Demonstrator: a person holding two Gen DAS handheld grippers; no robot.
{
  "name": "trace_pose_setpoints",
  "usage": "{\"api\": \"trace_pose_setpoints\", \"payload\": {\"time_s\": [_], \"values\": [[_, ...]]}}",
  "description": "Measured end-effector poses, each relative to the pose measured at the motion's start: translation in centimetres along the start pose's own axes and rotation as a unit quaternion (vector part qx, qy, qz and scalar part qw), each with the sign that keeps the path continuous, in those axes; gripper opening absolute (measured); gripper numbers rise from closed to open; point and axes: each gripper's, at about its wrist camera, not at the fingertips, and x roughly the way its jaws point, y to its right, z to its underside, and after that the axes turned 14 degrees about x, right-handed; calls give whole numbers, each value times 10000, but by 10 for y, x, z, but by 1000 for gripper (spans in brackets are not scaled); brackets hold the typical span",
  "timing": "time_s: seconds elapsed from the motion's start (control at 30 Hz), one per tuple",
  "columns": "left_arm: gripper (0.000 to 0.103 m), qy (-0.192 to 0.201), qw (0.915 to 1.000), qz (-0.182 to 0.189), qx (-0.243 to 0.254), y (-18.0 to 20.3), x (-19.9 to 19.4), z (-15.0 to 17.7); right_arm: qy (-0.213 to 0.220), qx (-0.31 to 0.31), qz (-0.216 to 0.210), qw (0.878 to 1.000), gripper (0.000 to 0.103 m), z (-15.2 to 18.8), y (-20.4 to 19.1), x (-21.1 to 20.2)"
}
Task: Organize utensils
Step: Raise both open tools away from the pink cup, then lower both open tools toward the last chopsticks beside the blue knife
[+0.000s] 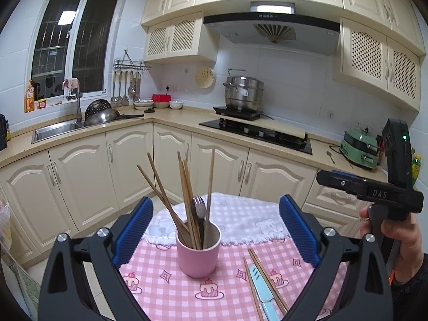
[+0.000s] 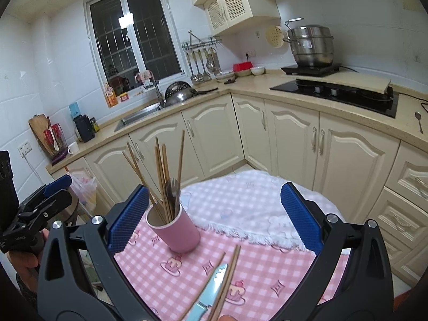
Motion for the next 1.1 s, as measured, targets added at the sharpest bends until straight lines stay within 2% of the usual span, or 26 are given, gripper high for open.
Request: {"api": "trace_pose_setpoints", "payload": {"time_s": [0.5, 0.87, 1.1], "values": [[93, -784, 9963, 269, 239, 26, 37, 44, -717, 242, 399, 9963, 97, 41, 43, 13], [93, -1701, 9830, 474, 509, 51, 85, 90, -1164, 136, 629, 9911, 97, 67, 60, 21], [93, -2132, 9732, 612, 604, 61, 111, 113, -1391, 68, 735, 9875, 97, 80, 66, 29]]}}
